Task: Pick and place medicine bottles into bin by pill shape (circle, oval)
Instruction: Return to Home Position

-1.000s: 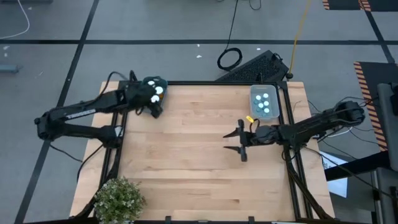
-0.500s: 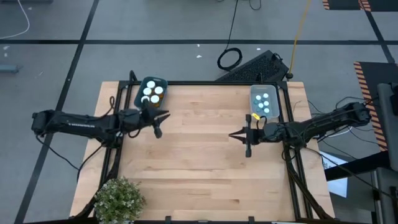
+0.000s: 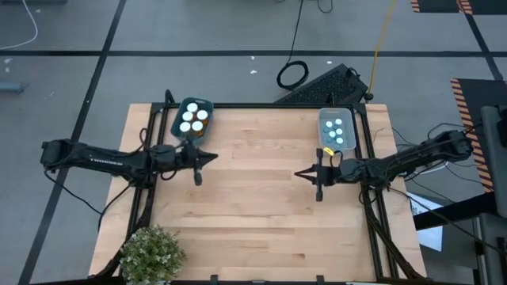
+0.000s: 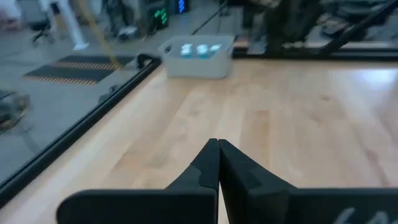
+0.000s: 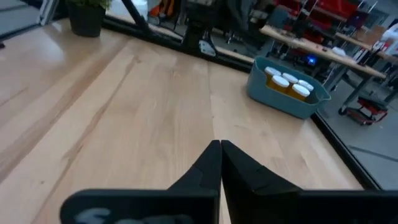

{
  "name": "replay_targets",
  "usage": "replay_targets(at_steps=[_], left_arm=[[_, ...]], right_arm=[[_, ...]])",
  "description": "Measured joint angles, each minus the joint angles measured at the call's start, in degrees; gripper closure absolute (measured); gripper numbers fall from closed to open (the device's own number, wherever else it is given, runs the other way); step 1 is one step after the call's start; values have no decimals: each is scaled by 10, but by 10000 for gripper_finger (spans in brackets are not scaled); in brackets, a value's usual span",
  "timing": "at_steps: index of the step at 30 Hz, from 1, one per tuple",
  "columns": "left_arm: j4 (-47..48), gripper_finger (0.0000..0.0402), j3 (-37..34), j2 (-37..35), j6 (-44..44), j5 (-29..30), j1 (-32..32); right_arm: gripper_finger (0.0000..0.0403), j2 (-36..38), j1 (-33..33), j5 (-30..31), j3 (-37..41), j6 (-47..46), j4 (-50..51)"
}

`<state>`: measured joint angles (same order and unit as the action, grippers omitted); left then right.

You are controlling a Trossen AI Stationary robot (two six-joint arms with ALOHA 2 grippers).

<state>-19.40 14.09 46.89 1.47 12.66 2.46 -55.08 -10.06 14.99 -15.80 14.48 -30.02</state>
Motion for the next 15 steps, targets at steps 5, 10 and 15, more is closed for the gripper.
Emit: replay_targets(at_steps=[5,10,15], left_arm=[[-125,397,-77,0,7,-52,12],[-182,399,-121,-2,15,-78,20],[-201,400,-136,-2,14,-77,21]], right_arm=[[402,16,0,-1,49,2,-61],[403,54,0,-1,86,2,-66],[403,105,0,-1,128,3,-96]])
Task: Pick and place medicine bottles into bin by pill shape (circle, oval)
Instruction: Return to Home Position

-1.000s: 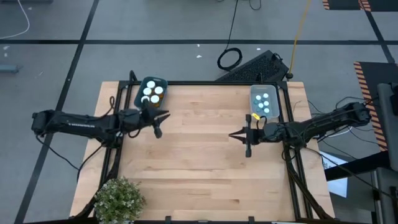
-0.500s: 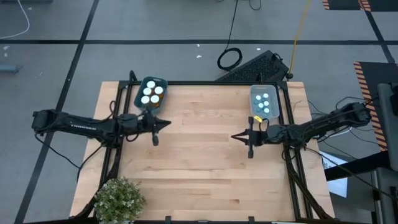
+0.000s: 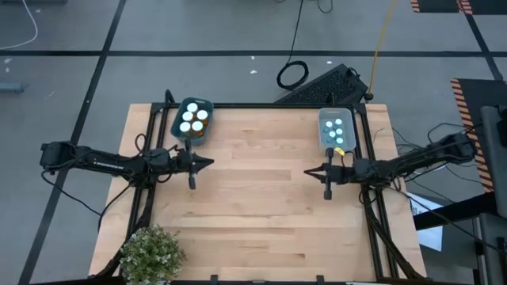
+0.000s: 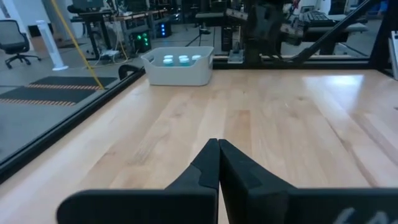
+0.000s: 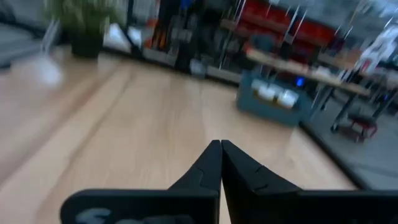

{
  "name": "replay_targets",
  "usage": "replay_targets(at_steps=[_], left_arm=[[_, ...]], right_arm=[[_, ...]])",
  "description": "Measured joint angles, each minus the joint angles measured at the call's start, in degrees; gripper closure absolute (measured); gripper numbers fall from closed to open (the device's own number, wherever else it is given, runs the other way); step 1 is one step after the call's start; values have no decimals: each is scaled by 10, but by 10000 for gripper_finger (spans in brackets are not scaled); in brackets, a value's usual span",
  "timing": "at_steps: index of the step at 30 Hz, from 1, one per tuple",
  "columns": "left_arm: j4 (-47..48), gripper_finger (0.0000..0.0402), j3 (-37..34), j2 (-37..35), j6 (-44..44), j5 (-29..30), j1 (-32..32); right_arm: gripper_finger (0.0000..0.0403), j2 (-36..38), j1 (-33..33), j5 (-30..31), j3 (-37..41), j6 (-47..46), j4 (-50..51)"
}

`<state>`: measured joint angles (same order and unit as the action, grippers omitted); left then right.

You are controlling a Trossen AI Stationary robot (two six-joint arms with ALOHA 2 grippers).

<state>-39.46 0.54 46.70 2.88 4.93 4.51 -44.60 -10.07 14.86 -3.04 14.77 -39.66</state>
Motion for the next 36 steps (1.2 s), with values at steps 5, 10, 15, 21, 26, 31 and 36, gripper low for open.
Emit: replay_targets(at_steps=[5,10,15,21,26,31,36], left_arm=[[1,400,0,-5,-14,5,-1],[-6,400,0,-24,-5,9,-20],[-4,401,0,-52,15,11,-38],[38,401,0,-83,15,11,-39],[42,401,0,-99,15,11,-39],[43,398,0,-112,11,8,-39],[34,400,0,-122,9,6,-39]], right_arm=[[403,48,-1,-1,19,3,7],[403,82,-2,-1,20,3,37],[403,128,-2,-2,20,9,57],[403,198,-2,-30,21,11,90],[403,268,-2,-30,21,11,139],[403,346,-2,-30,21,11,202],[403,419,-2,-35,22,11,289]])
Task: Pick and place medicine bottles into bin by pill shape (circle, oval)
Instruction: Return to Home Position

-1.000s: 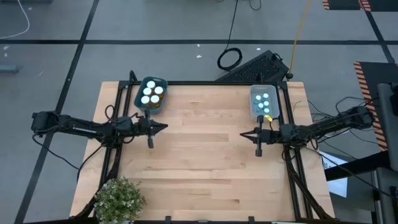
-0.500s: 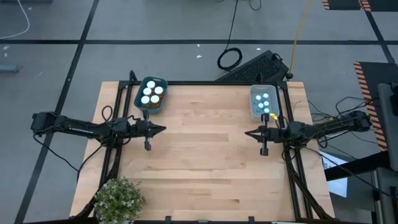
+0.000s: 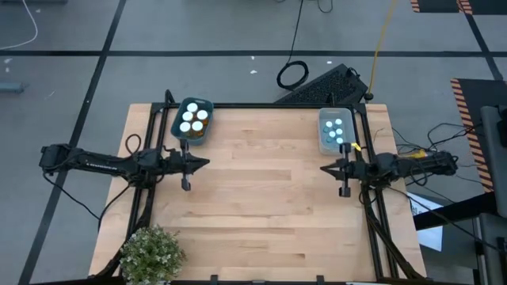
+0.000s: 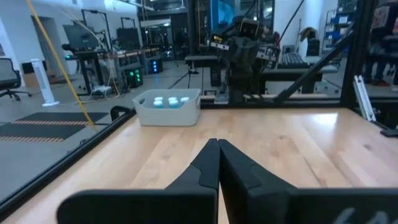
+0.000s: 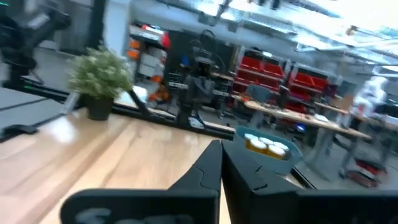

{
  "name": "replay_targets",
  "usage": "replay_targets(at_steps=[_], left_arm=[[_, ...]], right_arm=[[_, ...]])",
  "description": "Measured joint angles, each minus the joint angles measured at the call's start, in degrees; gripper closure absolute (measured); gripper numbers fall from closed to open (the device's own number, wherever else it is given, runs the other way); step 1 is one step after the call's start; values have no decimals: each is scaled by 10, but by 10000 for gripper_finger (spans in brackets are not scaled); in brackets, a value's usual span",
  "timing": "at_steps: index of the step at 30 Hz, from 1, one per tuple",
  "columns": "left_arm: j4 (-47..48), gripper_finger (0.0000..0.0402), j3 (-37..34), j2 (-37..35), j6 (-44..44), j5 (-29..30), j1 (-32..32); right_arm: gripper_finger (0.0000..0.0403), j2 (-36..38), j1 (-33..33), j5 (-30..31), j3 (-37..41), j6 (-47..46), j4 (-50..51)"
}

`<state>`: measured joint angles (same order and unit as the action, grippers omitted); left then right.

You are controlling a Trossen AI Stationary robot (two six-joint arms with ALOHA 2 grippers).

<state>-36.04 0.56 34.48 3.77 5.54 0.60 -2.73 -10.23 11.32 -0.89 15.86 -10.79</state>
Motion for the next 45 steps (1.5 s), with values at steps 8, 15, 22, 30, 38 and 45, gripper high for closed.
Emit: replay_targets(at_steps=[8,15,22,30,38,45], left_arm=[[-12,399,0,-2,0,-11,0],[-19,393,0,-2,0,-12,0],[-20,392,0,-2,-5,-12,0],[-20,392,0,-2,1,-12,0],[-1,398,0,-3,-5,-46,0],[81,399,0,-47,-10,-69,0]], right_arm=[[403,26,8,-41,0,13,45],[403,26,66,-83,0,24,45],[403,26,128,-101,0,16,50],[403,25,144,-102,0,-16,86],[403,26,144,-101,0,-22,88],[403,26,144,-101,0,-32,88]])
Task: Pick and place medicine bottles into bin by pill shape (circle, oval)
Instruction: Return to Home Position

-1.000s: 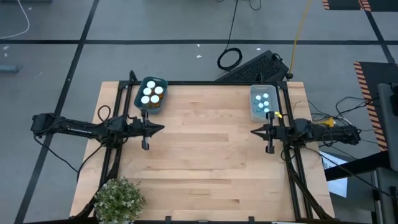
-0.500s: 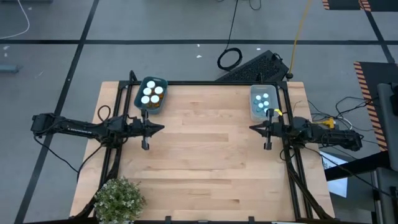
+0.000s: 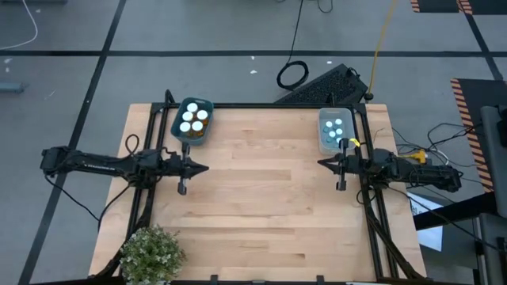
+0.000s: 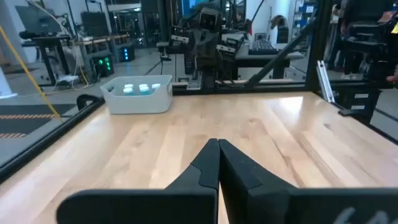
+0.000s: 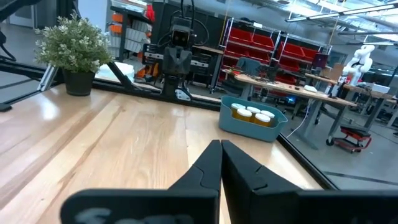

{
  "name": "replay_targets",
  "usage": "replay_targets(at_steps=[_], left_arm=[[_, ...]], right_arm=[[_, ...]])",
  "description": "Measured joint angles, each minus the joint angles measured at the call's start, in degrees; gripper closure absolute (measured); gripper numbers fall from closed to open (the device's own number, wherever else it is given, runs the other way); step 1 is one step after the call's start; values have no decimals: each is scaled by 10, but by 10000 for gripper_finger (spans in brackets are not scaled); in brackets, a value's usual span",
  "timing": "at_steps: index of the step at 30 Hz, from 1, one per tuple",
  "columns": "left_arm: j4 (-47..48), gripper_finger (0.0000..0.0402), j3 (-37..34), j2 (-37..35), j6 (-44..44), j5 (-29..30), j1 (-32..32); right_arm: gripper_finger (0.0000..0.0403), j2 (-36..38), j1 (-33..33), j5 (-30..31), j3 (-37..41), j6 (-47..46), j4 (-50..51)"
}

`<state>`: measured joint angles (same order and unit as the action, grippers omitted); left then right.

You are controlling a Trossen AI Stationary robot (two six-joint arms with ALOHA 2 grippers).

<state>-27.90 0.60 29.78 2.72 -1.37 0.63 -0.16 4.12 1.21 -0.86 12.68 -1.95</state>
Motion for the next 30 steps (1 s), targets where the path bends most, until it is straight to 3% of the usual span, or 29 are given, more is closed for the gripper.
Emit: replay_targets(at_steps=[13,18,24,30], left_arm=[[150,400,0,-112,-6,19,0],[170,401,0,-173,9,13,0],[264,401,0,-251,10,4,0],[271,401,1,-297,23,15,1]], right_arm=[[403,0,0,1,0,0,0],[403,0,0,1,0,0,0],[403,0,0,1,0,0,0],[403,0,0,2,0,0,0]])
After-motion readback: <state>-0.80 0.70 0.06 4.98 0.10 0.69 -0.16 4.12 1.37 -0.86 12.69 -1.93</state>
